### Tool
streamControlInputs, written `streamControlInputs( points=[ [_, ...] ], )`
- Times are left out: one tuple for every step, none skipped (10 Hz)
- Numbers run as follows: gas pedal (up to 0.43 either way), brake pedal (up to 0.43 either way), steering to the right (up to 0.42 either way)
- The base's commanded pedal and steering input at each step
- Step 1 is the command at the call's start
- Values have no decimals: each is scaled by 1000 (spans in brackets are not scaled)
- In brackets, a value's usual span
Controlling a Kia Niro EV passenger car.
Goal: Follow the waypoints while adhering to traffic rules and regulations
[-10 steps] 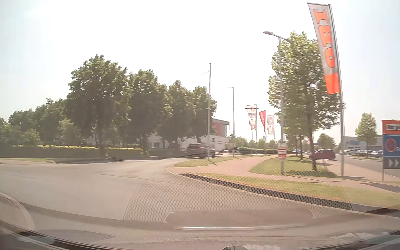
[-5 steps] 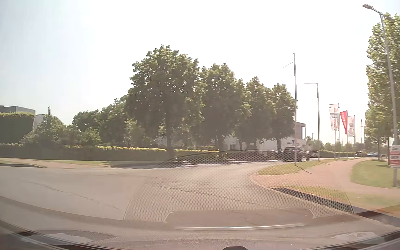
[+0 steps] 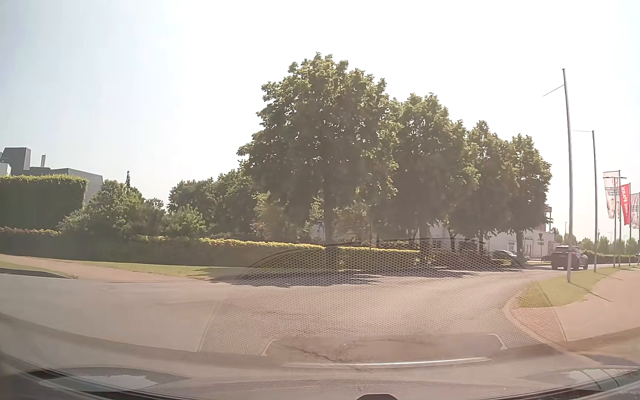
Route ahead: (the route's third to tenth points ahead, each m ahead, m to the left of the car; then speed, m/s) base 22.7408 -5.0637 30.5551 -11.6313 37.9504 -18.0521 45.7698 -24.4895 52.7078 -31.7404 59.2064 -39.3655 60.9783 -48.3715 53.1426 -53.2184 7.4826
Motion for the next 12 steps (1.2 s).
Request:
streamControlInputs(
  points=[
    [209, 0, 19],
    [209, 0, 78],
    [209, 0, 126],
    [209, 0, 154],
    [220, 0, 182],
    [240, 0, 200],
    [240, 0, 206],
    [248, 0, 208],
    [260, 0, 205],
    [260, 0, 202],
    [268, 0, 198],
    [268, 0, 194]
  ],
)
